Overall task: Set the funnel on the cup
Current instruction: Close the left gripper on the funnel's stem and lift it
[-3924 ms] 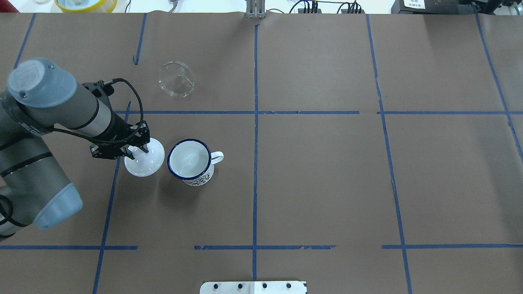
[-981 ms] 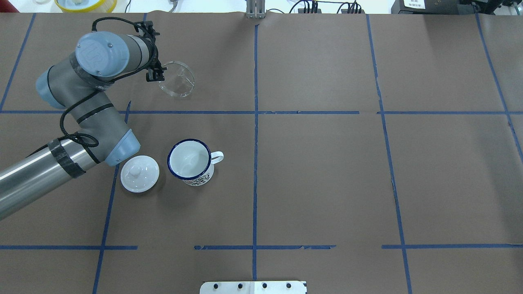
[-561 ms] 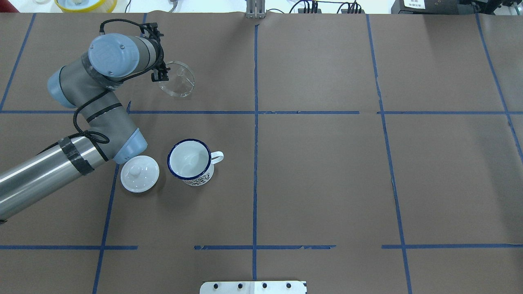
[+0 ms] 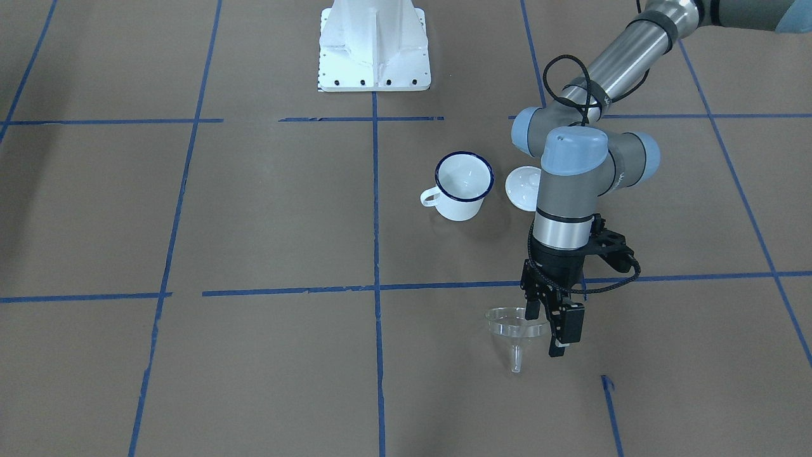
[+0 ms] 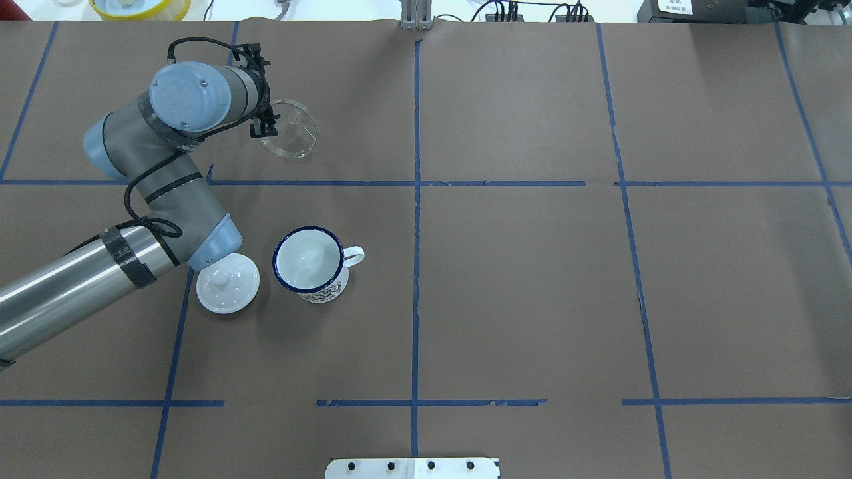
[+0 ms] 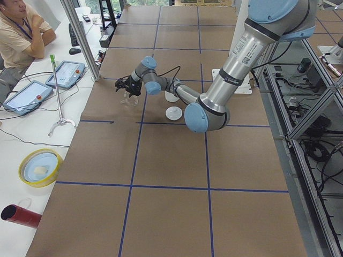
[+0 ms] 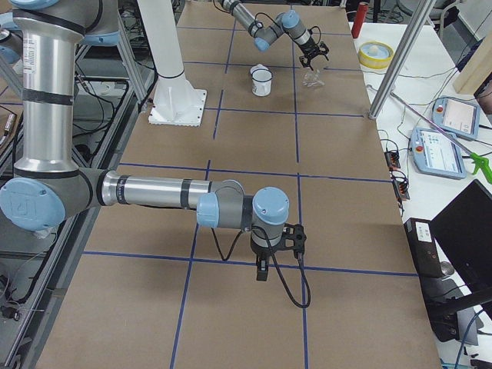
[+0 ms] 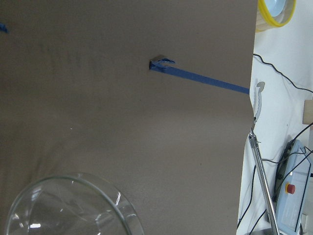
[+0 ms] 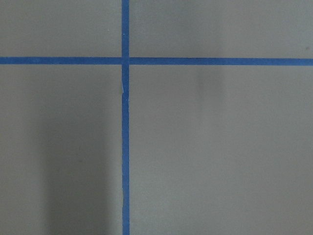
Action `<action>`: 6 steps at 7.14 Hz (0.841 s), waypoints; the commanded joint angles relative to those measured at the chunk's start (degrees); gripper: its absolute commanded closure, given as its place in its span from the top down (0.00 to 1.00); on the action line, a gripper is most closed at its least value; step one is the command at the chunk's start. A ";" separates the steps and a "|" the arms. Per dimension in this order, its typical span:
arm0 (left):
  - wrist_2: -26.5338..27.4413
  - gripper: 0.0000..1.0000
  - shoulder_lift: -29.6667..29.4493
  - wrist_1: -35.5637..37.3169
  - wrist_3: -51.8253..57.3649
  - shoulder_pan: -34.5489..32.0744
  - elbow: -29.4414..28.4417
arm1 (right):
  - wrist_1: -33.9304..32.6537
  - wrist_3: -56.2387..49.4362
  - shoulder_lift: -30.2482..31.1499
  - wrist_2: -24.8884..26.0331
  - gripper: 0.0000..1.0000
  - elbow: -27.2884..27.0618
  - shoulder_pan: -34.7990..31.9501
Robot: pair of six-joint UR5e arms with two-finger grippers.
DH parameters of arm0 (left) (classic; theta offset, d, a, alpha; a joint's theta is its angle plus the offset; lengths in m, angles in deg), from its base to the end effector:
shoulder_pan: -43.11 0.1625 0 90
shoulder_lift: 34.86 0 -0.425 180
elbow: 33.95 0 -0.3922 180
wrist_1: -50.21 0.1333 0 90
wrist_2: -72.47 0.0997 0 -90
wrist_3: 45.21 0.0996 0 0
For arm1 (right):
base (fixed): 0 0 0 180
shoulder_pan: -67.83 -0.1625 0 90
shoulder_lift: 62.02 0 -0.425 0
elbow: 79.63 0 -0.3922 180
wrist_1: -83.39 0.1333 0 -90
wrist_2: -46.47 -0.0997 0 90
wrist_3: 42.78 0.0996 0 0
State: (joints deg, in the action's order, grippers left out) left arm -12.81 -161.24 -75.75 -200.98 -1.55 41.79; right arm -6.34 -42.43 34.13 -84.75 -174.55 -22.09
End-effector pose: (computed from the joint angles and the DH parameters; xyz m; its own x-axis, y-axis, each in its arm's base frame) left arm 0.4357 -0.6295 0.3248 -0.5298 -0.7542 -0.3880 0.6508 -0.0681 -0.7562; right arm 0.0670 -0.4451 0.6701 0.7522 0.0161 0.6587 -0.0032 0.9998 -0.0208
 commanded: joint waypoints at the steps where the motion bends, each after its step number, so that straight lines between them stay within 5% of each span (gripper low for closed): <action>1: 0.03 0.86 -0.01 -0.77 0.02 0.01 -0.23 | 0.00 0.00 0.00 0.00 1.00 0.00 0.00; 3: 0.03 0.63 -0.01 -1.04 0.02 0.01 -0.32 | 0.00 0.00 0.00 0.00 1.00 0.00 0.00; 6: 0.03 0.54 -0.01 -1.13 0.02 0.01 -0.32 | 0.00 0.00 0.00 0.00 1.00 0.00 0.00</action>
State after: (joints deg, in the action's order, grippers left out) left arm -12.78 -161.25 -76.84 -200.95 -1.53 41.49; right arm -6.34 -42.43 34.13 -84.75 -174.55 -22.09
